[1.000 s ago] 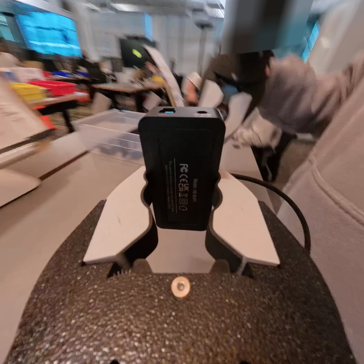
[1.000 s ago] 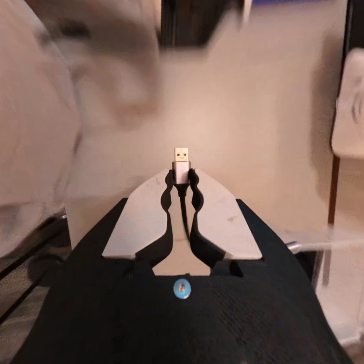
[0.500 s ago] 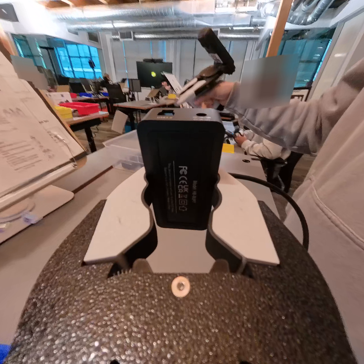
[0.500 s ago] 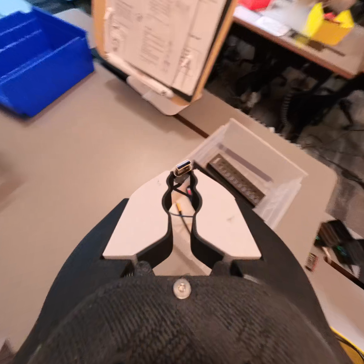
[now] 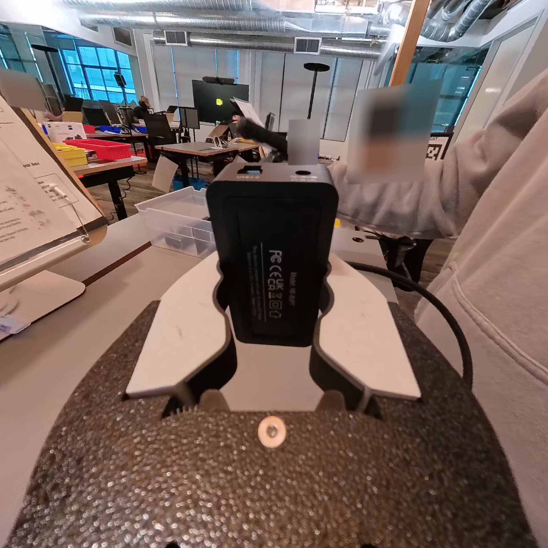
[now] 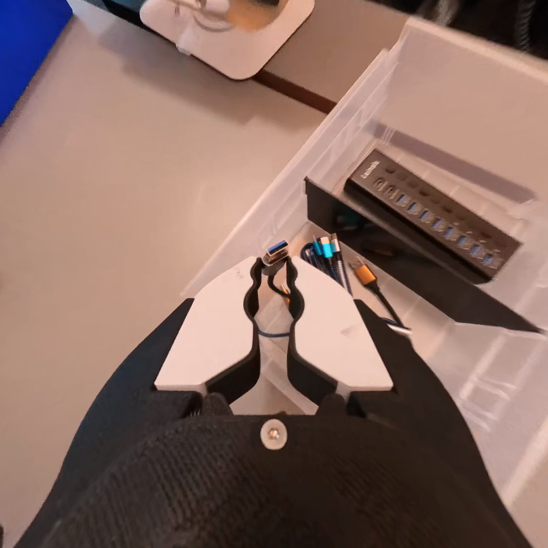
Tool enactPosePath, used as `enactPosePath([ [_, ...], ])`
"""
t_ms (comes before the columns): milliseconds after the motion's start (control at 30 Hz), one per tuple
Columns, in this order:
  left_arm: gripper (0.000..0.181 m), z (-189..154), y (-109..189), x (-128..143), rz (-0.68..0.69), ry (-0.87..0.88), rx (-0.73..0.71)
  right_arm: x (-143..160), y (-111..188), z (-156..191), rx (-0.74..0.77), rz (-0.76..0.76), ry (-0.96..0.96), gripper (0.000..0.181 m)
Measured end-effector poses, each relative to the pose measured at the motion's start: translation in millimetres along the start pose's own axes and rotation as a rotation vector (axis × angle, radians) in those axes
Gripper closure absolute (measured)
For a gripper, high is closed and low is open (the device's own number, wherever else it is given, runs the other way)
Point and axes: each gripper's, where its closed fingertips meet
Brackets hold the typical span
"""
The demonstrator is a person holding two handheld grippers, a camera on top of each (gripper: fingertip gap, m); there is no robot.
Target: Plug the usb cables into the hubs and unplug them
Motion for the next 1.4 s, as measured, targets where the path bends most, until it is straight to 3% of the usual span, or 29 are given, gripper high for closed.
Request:
enactPosePath([
  [133,0.123,2,1,-2,0.004,0.0,-0.007,19,-40,-5,0.012,0.058,-0.064,0.162],
  [267,0.123,2,6,-3,0.001,0.003,-0.014,35,-57,-25,0.119,0.114,-0.144,0.13],
  [433,0.122,4,10,-3,-0.018,0.015,-0.032,8,-21,-16,0.169,-0.041,-0.1,0.113],
  [533,0.122,9,9,-3,-0.021,0.01,-0.05,-15,15,16,0.158,-0.184,-0.041,0.104],
  [600,0.122,11,7,-7,-0.042,0.006,-0.052,-24,28,69,0.008,-0.26,0.019,0.102],
  [667,0.122,11,2,-9,-0.056,0.004,-0.042,-20,33,148,-0.281,-0.28,0.052,0.107],
  [767,0.123,6,-7,-9,-0.057,-0.027,-0.006,-6,41,254,-0.687,-0.232,-0.095,0.115],
  [867,0.123,0,-14,-8,-0.003,-0.105,0.014,0,43,316,-0.953,-0.135,-0.317,0.123],
  [1000,0.122,-7,-18,-4,0.096,-0.246,0.024,2,40,343,-1.113,-0.031,-0.523,0.133],
  [1067,0.122,-9,-19,-1,0.124,-0.283,0.033,4,34,345,-1.11,0.004,-0.576,0.139],
  [1400,0.122,-16,-24,18,0.137,-0.293,0.046,27,23,364,-1.152,0.188,-0.559,0.16],
])
Point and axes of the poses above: each gripper's, where its closed fingertips meet, y back along the fingers, x out of its underside, z = x × y across the jaws, and after that the axes turned 9 degrees about -y, right-handed
